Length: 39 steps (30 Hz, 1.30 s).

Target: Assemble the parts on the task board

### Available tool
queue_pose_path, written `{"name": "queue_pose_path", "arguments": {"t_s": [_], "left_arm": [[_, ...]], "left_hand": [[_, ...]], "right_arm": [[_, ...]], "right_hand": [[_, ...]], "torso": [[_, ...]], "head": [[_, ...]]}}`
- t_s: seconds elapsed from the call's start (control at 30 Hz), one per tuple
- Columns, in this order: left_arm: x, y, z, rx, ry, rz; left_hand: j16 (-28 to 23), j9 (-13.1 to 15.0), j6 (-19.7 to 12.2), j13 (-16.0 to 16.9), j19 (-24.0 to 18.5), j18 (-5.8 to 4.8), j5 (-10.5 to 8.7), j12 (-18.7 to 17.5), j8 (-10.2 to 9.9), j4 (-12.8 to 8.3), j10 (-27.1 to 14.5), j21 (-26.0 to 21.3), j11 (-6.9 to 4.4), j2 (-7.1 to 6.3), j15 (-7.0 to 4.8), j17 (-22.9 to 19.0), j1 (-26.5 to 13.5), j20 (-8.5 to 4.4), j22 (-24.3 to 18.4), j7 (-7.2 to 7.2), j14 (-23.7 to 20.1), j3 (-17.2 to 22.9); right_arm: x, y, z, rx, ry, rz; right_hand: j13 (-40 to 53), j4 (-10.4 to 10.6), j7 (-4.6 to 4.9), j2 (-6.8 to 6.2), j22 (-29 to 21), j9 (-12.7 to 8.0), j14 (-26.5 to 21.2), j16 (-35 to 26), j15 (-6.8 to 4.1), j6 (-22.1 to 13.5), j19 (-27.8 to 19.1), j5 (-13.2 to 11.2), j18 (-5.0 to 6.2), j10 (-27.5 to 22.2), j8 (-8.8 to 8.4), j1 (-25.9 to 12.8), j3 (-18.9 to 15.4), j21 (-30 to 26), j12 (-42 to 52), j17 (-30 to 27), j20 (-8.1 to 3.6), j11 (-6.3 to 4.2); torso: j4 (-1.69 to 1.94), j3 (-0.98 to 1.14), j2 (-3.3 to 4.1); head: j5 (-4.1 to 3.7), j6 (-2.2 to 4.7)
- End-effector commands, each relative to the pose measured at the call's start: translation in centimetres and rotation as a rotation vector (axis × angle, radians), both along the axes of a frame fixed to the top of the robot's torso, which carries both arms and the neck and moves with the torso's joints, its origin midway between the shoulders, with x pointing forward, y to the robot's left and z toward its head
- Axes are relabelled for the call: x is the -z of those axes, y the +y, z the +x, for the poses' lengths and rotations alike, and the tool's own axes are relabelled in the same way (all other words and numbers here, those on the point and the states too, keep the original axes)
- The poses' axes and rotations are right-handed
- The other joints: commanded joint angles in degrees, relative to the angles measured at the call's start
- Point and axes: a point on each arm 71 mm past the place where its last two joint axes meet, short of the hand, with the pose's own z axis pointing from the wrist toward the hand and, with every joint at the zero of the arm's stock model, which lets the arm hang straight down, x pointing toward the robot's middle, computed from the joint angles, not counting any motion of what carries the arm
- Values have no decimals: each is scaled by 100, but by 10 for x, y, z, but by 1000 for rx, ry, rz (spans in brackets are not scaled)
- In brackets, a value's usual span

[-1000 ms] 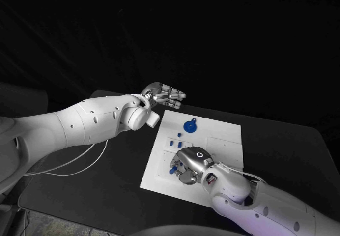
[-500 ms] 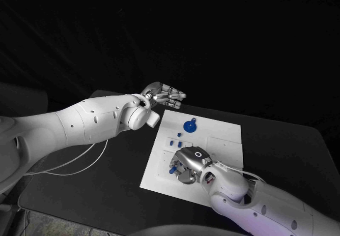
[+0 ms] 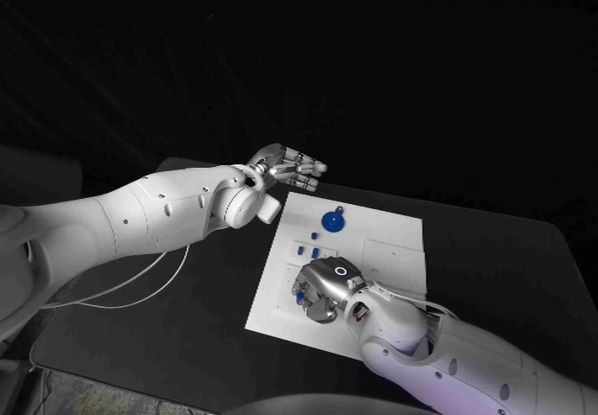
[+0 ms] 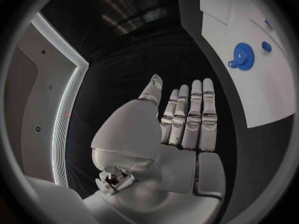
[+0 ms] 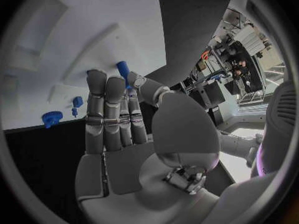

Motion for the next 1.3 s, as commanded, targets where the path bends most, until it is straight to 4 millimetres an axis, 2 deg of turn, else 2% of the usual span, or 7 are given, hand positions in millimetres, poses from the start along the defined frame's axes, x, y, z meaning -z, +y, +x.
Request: {"name": "queue_pose_path", "arguments": {"t_s": [0.03,0.43,0.57,0.8,0.93,1.13,1.3], "left_arm": [[0,-2,-1,15,5,-9],[0,1,0,4,1,-6],[-1,1,0,1,-1,-6],[0,2,0,3,2,-5],[0,3,1,4,3,-5],[0,4,1,1,3,-4],[0,6,1,0,3,-4]], "left_hand": [[-21,0,-35,-3,10,48,3,-3,1,9,-54,28,0,36,4,5,-2,7,-7,-3,-40,26],[-20,1,-32,-3,11,49,4,-2,4,4,-53,29,-1,43,4,6,6,8,-7,-6,-39,30],[-21,0,-36,-3,11,49,5,-3,2,11,-53,29,-1,50,4,7,0,8,-7,-4,-38,31],[-21,1,-37,-3,11,50,6,-3,3,2,-54,29,-1,46,3,9,15,8,-7,-6,-38,38],[-21,1,-37,-3,11,50,6,-3,3,2,-54,29,-1,46,3,9,15,8,-7,-6,-38,38],[-21,1,-37,-3,11,50,6,-3,3,2,-54,29,-1,46,3,9,15,8,-7,-6,-38,38],[-21,1,-37,-3,11,50,6,-3,3,2,-54,29,-1,46,3,9,15,8,-7,-6,-38,38]], "right_arm": [[10,0,-4,-10,33,-42],[10,-3,-2,10,46,5],[8,-3,-2,24,37,33],[3,-7,-3,46,28,72],[-1,-11,-4,62,16,106],[-15,-23,0,95,11,158],[-26,-56,19,211,112,189]], "right_hand": [[1,-36,19,23,8,6,-25,-37,-30,37,183,32,146,119,19,-16,0,-29,32,0,-24,-69],[-18,-161,230,-336,-1,-48,-74,-57,155,-757,154,470,296,-996,4,-83,-304,-109,28,-27,121,251],[-11,-96,220,-386,-226,-48,-123,-118,278,-1207,173,920,401,-1736,17,114,-1288,-333,78,-144,274,402],[-12,319,76,-482,-456,-80,-115,-101,327,-2335,228,1142,491,-2165,-16,469,-2106,-425,221,-286,337,472],[-13,364,62,-499,-497,-80,-115,-84,315,-2310,233,1402,496,-2143,-17,458,-2075,-383,271,-304,327,461],[-14,414,66,-496,-629,-77,-101,-60,306,-2238,231,1303,490,-2076,-15,405,-2088,-316,310,-335,320,442],[-2,625,185,-277,-701,-33,-87,-36,147,-1442,232,1148,317,-999,23,-33,-1817,-278,664,-327,204,137]], "torso": [[0,1,1],[-11,15,1],[-12,16,6],[-8,14,3],[-11,11,2],[-13,8,-1],[-12,9,-1]], "head": [[19,-1],[25,22],[11,39],[12,36],[7,42],[-64,104],[-222,245]]}}
